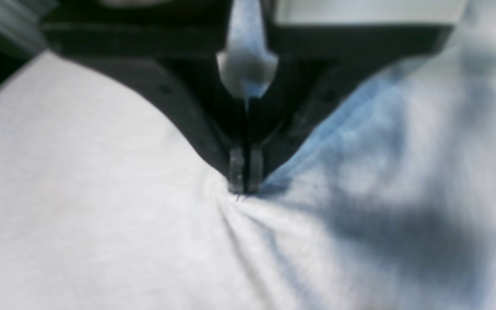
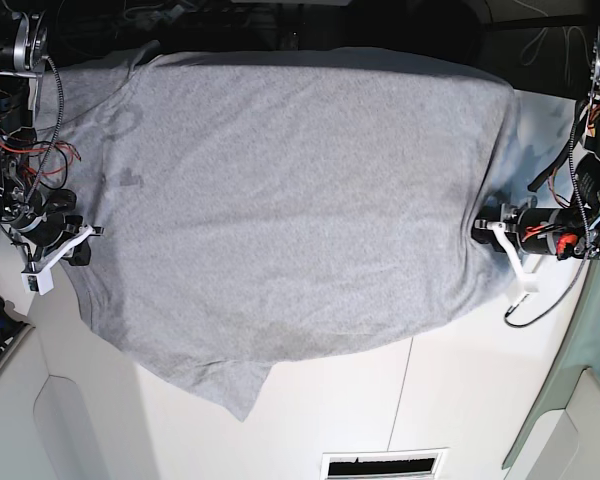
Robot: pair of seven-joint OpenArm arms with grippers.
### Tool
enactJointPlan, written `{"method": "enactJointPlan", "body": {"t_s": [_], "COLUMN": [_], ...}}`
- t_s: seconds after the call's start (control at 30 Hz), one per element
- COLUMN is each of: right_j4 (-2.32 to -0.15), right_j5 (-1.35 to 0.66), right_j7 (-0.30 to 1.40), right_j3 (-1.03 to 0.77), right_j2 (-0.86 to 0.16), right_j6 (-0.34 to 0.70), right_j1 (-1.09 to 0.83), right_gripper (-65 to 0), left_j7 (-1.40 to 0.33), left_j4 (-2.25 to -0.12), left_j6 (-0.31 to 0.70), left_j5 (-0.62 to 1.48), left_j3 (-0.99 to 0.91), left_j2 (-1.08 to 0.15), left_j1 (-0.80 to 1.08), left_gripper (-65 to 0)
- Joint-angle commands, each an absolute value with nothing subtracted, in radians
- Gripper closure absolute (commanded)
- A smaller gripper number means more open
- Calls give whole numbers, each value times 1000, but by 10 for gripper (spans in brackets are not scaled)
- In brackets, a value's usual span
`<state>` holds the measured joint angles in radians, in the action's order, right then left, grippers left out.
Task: Layout the t-shirt on the table in an organized manner, then fold the t-shirt properly
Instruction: 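Hold the shirt with both grippers and pull it taut across the table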
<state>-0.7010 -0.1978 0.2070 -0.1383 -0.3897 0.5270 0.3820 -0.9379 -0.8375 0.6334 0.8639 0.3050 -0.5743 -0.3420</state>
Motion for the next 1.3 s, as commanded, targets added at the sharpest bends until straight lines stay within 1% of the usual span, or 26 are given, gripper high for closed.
{"method": "enactJointPlan", "body": {"t_s": [0.0, 0.13, 0.23, 0.37, 0.47, 0.6, 0.63, 0.73, 0.77, 0.8, 0.93, 1.1, 1.27], "right_j4": [-710, -710, -710, -710, -710, -711, -711, -712, -716, -723, -781, -889, -989], "right_j5": [-202, -202, -202, -202, -210, -286, -302, -336, -346, -359, -418, -506, -617], "right_j7": [202, 202, 202, 202, 202, 202, 202, 202, 203, 206, 283, 423, 609], "right_j3": [-145, -145, -145, -145, -145, -145, -145, -149, -153, -155, -160, -160, -160], "right_j2": [-405, -411, -426, -460, -479, -486, -486, -485, -485, -484, -484, -484, -483], "right_j6": [520, 520, 520, 520, 520, 520, 520, 533, 547, 559, 565, 565, 566], "right_j1": [403, 403, 403, 403, 403, 404, 404, 404, 404, 403, 401, 401, 401], "right_gripper": [0, 0, 0, 0, 0, 0, 0, 0, 0, 0, 0, 0, 0], "left_j7": [-970, -970, -965, -934, -916, -912, -914, -929, -940, -949, -939, -943, -994], "left_j4": [-856, -894, -895, -895, -895, -897, -897, -897, -897, -897, -897, -897, -897], "left_j6": [626, 626, 624, 585, 569, 569, 569, 572, 572, 571, 572, 576, 698], "left_j5": [854, 829, 763, 673, 661, 704, 707, 706, 706, 707, 712, 798, 940], "left_j3": [307, 307, 307, 307, 307, 307, 307, 307, 307, 307, 307, 307, 307], "left_j2": [-590, -592, -596, -601, -601, -601, -601, -602, -603, -606, -643, -707, -729], "left_j1": [-347, -348, -352, -352, -361, -402, -415, -455, -469, -480, -498, -483, -431], "left_gripper": [0, 0, 0, 0, 0, 0, -19, -129, -150, -154, -154, -153, -150]}}
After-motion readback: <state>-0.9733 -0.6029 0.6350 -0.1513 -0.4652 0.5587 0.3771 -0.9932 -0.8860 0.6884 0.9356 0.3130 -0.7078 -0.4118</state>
